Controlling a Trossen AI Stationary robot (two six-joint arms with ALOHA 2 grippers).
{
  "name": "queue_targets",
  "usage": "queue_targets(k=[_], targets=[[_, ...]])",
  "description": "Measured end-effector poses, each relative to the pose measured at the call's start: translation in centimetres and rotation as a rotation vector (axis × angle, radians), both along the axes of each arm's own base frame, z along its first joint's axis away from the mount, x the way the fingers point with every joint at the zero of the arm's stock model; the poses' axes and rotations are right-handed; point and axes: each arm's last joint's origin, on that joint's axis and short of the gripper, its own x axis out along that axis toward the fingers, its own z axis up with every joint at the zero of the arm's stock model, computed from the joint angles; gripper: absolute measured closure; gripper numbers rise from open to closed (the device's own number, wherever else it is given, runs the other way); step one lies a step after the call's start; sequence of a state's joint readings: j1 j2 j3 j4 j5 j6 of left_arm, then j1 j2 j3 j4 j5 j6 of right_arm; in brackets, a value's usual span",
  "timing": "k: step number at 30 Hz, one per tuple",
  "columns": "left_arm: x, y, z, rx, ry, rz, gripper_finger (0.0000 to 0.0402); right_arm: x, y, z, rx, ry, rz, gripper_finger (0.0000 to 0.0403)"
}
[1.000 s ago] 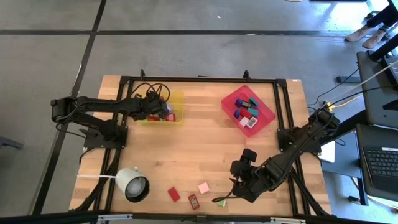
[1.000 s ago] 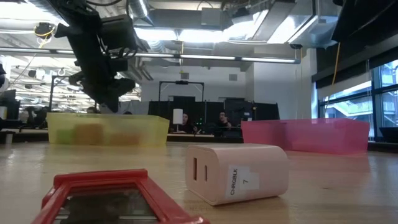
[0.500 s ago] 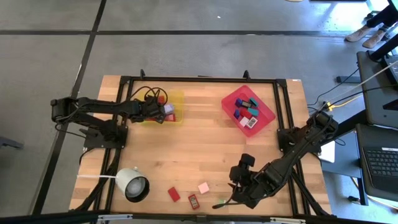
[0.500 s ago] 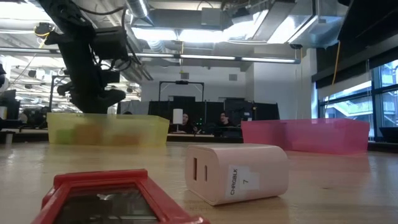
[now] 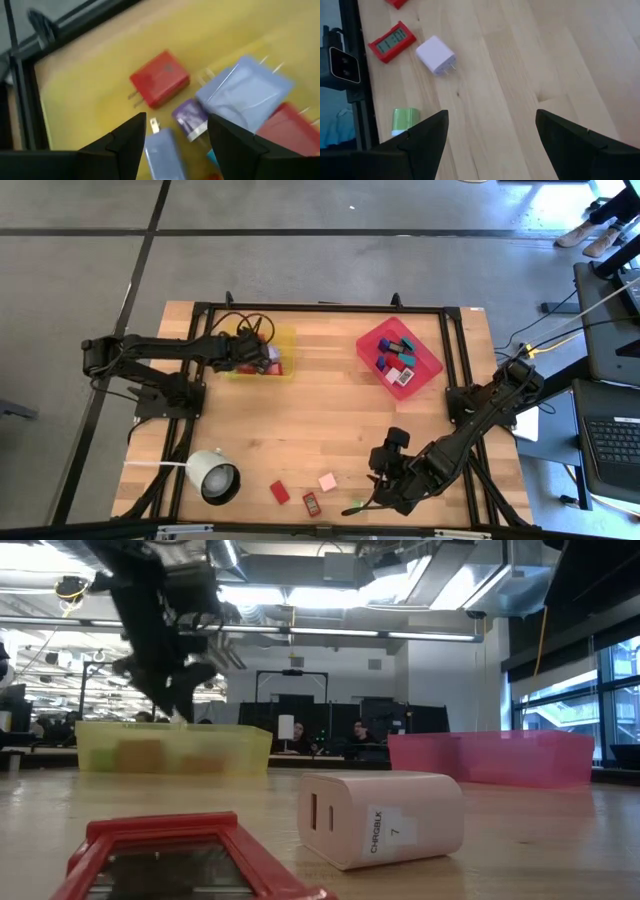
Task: Pick & Place Office items
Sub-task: Put the green charger adapter into the yellow bin
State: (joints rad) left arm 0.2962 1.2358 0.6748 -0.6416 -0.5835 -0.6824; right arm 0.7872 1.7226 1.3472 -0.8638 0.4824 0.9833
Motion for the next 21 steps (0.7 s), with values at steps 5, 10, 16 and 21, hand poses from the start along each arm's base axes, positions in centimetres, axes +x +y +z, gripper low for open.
queue_targets(k=[5, 10, 16, 21], targets=[[1.3, 0.2, 2.9, 0.021, -0.040, -0.030, 0.0183, 0.3, 0.3, -0.4, 0.003, -0.005, 0.007, 0.0101], [2.4, -0.5, 4.7, 0.042, -0.091, -0.087, 0.0182, 1.2, 1.4, -1.9, 0.007, 0.004, 0.080, 0.0101], [3.4, -1.2, 5.6, 0.082, -0.147, -0.173, 0.0182, 2.0, 2.5, -3.0, 0.067, -0.014, 0.113, 0.0101], [4.3, -1.4, 6.2, 0.125, -0.215, -0.225, 0.0182, 2.3, 3.1, -3.8, 0.084, -0.023, 0.106, 0.0101]])
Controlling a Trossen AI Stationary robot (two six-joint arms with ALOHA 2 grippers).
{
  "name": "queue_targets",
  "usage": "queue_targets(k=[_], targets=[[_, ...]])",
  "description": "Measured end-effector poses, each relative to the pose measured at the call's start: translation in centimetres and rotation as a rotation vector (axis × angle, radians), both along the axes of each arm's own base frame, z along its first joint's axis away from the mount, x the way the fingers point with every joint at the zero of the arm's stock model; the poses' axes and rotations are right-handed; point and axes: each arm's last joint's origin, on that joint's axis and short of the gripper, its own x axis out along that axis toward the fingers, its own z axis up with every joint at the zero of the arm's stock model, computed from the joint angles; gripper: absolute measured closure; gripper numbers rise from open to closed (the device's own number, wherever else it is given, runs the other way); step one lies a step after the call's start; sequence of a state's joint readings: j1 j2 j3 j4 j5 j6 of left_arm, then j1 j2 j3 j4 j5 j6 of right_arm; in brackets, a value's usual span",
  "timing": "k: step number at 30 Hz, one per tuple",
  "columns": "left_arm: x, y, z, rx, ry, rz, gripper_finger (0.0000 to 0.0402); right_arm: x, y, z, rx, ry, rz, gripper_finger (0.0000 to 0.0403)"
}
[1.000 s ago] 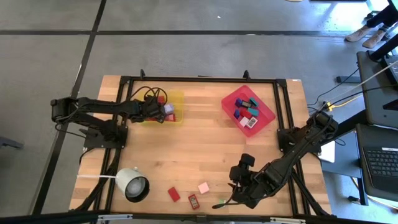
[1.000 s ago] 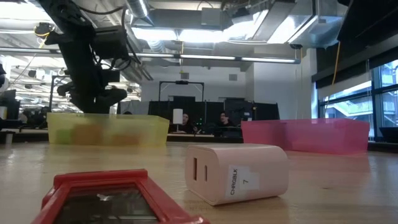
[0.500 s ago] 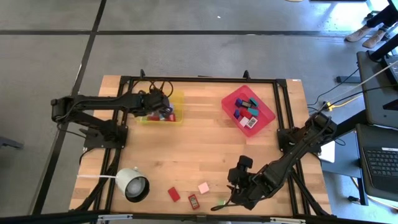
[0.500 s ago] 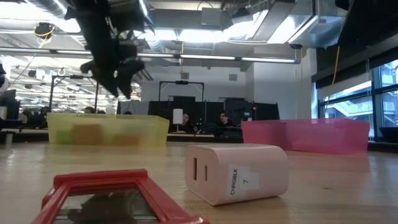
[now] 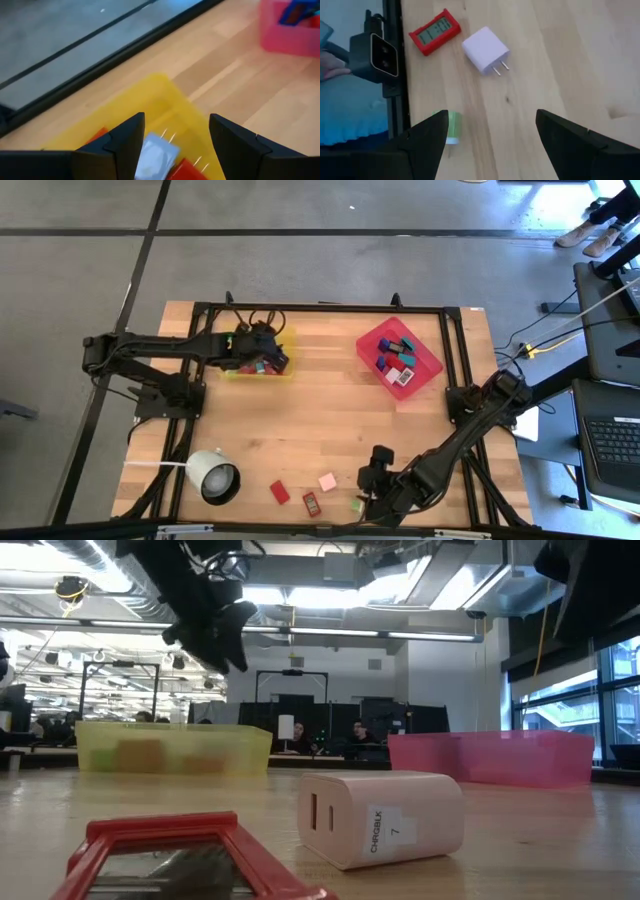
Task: Pick & Place Office items
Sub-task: Put the green charger adapter into the yellow bin
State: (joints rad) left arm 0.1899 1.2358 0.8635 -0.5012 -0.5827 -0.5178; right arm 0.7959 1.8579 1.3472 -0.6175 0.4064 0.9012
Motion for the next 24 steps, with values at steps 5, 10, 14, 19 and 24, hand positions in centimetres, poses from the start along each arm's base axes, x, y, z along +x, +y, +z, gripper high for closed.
queue_targets(k=[5, 10, 14, 19, 24], targets=[[0.7, -0.3, 0.4, 0.012, -0.044, -0.081, 0.0183, 0.2, 0.2, 0.1, 0.024, -0.025, -0.001, 0.0101], [1.2, -0.7, 0.8, -0.014, -0.112, -0.143, 0.0184, 0.4, 0.6, 0.2, 0.066, -0.032, 0.024, 0.0101], [1.5, -1.3, 1.0, -0.025, -0.139, -0.186, 0.0185, 0.2, 0.9, 0.2, 0.085, -0.031, 0.024, 0.0101], [1.7, -2.1, 1.0, -0.034, -0.150, -0.221, 0.0184, -0.4, 1.6, 0.0, 0.117, -0.027, -0.007, 0.0101], [1.9, -3.1, 1.0, -0.038, -0.149, -0.261, 0.0183, -0.6, 2.6, -1.7, 0.156, -0.006, -0.090, 0.0101]])
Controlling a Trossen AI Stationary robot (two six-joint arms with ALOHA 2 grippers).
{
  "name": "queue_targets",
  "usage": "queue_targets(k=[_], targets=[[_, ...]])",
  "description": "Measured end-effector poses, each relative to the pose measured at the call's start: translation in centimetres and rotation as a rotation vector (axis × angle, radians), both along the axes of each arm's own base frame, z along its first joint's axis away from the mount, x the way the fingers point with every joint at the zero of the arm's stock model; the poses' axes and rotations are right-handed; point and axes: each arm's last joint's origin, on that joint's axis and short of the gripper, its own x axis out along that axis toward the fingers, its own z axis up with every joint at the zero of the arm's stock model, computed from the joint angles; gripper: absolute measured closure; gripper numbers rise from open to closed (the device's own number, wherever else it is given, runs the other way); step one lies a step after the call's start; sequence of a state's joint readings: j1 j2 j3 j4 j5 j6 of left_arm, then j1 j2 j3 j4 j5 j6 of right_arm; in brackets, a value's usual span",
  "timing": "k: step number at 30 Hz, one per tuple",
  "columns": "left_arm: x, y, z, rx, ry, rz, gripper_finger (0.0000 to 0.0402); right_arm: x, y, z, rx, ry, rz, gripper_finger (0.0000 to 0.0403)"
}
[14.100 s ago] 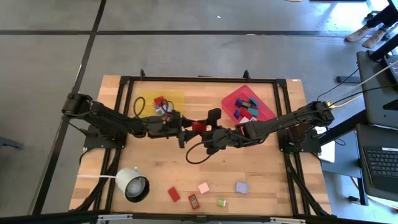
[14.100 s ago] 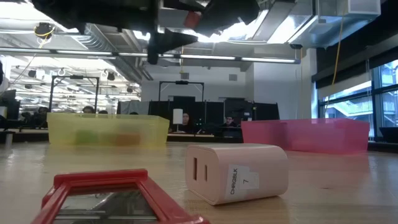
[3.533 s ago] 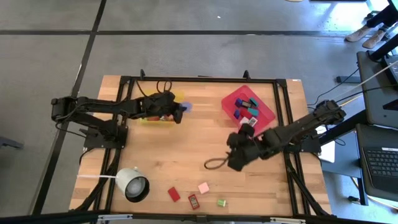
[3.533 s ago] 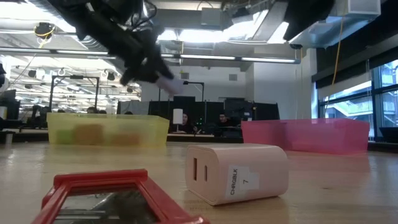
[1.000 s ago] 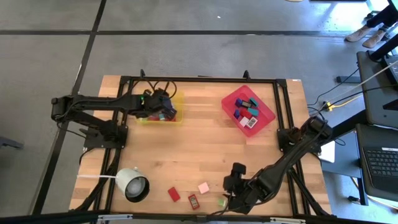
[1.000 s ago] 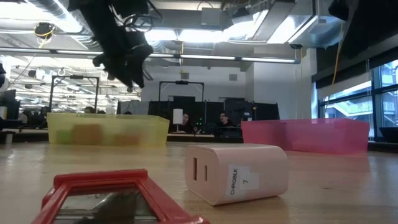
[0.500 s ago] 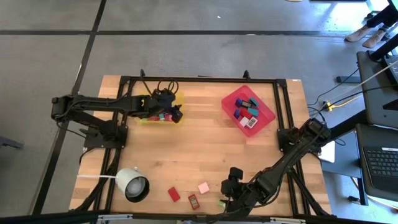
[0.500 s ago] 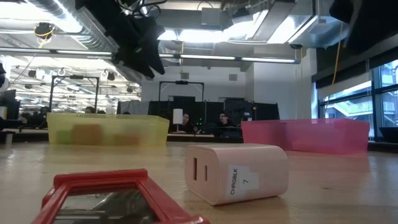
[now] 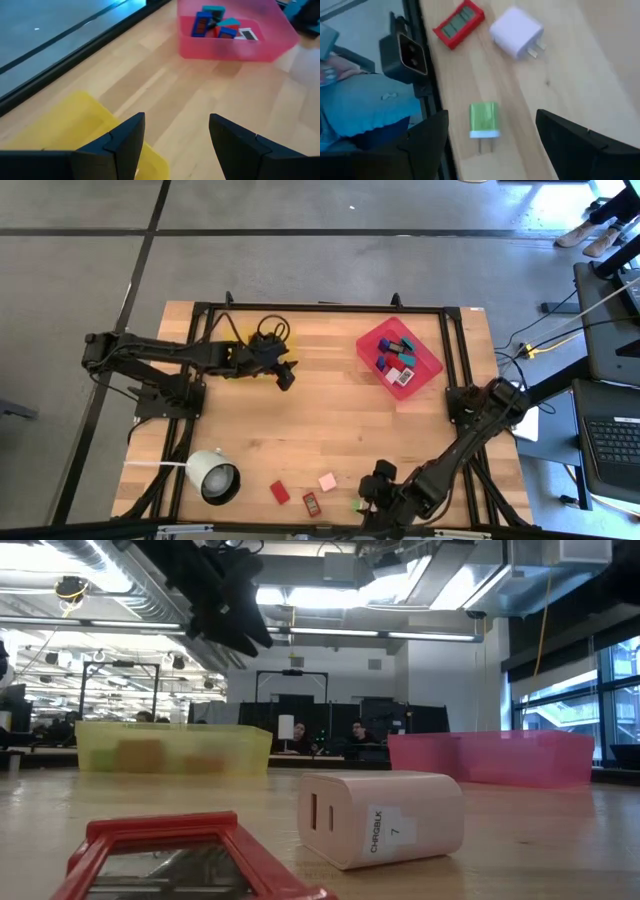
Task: Pick & Place Office items
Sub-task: Put the green charger adapter into the yellow bin
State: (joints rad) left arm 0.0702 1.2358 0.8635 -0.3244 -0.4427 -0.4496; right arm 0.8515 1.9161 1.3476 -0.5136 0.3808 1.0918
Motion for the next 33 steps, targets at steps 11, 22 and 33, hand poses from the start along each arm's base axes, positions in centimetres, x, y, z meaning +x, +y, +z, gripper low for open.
queue_targets(k=[11, 22, 33], targets=[[0.1, -1.7, 0.0, 0.000, 0.000, -0.068, 0.0183, 0.3, 1.4, -4.6, -0.020, 0.075, 0.020, 0.0101], [0.0, -2.5, -0.3, -0.001, 0.025, -0.097, 0.0183, 0.6, 1.3, -6.0, -0.153, 0.039, 0.088, 0.0108], [0.0, -2.5, -0.4, -0.001, 0.031, -0.096, 0.0183, 0.7, 1.3, -5.9, -0.204, 0.023, 0.144, 0.0204]])
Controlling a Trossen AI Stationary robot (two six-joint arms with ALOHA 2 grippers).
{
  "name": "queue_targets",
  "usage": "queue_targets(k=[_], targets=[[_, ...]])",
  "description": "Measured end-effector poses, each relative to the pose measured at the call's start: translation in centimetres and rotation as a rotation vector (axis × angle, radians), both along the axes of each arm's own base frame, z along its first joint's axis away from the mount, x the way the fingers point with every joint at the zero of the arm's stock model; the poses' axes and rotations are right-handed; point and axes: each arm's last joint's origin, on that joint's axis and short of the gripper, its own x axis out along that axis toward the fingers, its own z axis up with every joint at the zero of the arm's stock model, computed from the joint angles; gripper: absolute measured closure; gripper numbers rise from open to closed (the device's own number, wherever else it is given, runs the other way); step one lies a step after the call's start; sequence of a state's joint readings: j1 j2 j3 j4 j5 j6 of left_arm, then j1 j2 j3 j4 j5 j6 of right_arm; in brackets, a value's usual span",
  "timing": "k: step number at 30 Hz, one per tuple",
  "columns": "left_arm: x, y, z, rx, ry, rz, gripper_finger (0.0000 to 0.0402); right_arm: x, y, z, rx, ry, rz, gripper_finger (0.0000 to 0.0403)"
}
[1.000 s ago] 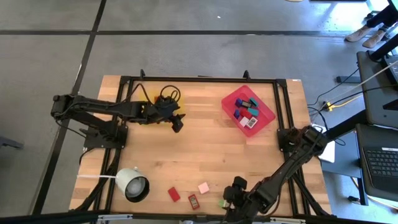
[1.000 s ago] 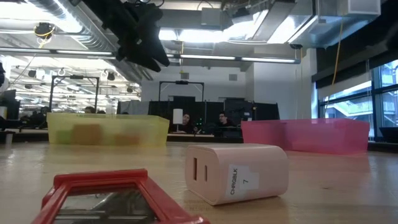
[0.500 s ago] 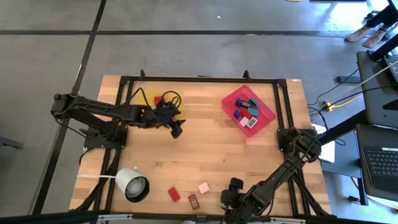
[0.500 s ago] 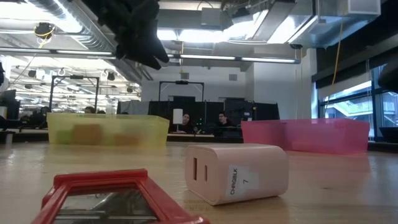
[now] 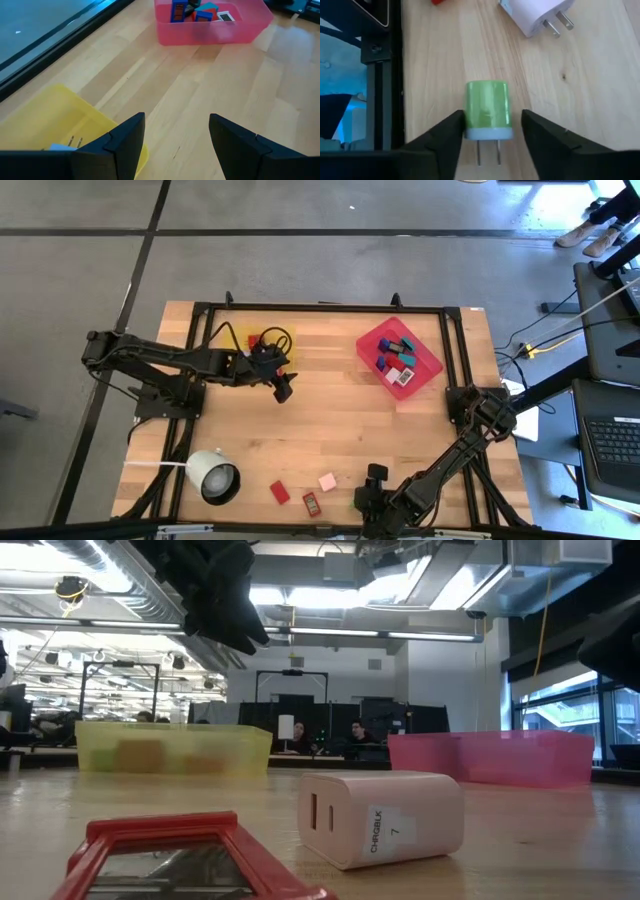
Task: Pick & Place Office items
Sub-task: Put the green charger adapter into the yellow bin
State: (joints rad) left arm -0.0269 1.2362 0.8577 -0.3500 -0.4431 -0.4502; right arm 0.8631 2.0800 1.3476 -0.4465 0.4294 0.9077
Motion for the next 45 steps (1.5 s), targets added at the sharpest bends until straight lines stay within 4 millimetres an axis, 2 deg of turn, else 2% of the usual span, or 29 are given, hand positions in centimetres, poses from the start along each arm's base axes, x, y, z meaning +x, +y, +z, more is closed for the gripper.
queue_targets(k=[5, 10, 13, 18, 22, 25, 30, 35, 40, 45], targets=[[0.0, 0.0, 0.0, -0.024, -0.014, 0.020, 0.0183, 0.0, 0.0, 0.0, 0.000, -0.001, 0.001, 0.0272], [0.0, 0.0, 0.0, -0.025, -0.016, 0.022, 0.0183, 0.1, 0.1, 0.1, 0.007, -0.008, 0.000, 0.0273], [0.0, 0.0, 0.0, -0.027, -0.018, 0.022, 0.0183, 0.6, 0.3, 0.7, 0.023, -0.077, -0.044, 0.0273], [0.1, -0.1, 0.0, -0.051, -0.020, 0.001, 0.0183, 2.8, 2.1, 5.7, 0.018, -0.273, -0.043, 0.0267], [0.2, -0.2, 0.1, -0.078, -0.033, -0.026, 0.0183, 4.0, 3.3, 10.5, -0.073, -0.421, 0.022, 0.0262], [0.4, -0.5, 0.3, -0.113, -0.064, -0.085, 0.0183, 4.3, 3.4, 13.3, -0.174, -0.468, 0.047, 0.0264], [1.2, -2.1, 1.2, -0.184, -0.169, -0.314, 0.0183, 4.4, 2.0, 15.1, -0.375, -0.461, -0.015, 0.0264], [1.8, -3.8, 2.8, -0.279, -0.342, -0.519, 0.0183, 5.2, 0.0, 15.1, -0.506, -0.411, -0.056, 0.0262], [2.0, -5.1, 4.1, -0.333, -0.469, -0.602, 0.0181, 6.4, -2.3, 14.8, -0.584, -0.339, -0.081, 0.0262], [1.8, -6.4, 4.2, -0.335, -0.474, -0.623, 0.0169, 7.7, -4.3, 14.8, -0.717, -0.294, -0.055, 0.0262]])
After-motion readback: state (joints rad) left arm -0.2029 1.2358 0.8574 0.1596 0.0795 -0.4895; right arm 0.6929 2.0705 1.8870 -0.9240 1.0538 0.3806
